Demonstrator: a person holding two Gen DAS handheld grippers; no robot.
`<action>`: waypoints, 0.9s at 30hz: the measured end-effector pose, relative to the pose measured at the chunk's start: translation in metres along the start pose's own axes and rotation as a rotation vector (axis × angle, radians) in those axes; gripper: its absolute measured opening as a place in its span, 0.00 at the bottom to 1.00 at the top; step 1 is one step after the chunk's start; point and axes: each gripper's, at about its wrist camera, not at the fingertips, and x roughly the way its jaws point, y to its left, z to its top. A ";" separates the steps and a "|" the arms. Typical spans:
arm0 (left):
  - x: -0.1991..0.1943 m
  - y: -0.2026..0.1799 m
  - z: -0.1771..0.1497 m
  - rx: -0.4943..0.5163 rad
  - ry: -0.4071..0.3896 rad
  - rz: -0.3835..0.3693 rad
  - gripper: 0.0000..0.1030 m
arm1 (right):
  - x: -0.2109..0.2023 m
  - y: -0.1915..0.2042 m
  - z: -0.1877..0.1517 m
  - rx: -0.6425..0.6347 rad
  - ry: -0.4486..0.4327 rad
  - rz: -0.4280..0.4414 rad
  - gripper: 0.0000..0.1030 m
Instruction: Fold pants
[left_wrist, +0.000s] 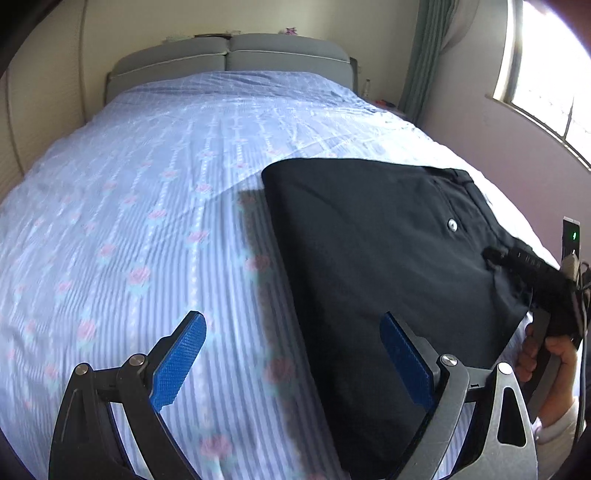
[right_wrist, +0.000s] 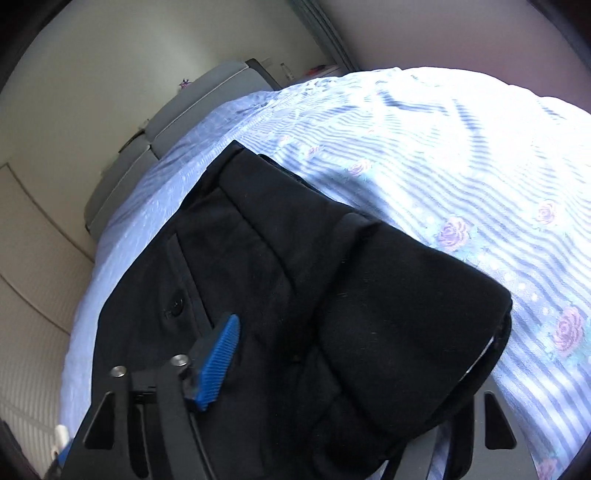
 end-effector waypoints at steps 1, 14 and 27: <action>0.005 0.002 0.005 -0.001 0.007 -0.025 0.93 | -0.001 0.002 0.000 -0.013 0.001 -0.010 0.59; 0.085 0.031 0.040 -0.243 0.180 -0.371 0.91 | -0.009 0.024 0.001 -0.187 -0.026 -0.121 0.49; 0.110 0.029 0.061 -0.319 0.287 -0.422 0.15 | -0.015 0.038 0.002 -0.228 -0.051 -0.113 0.37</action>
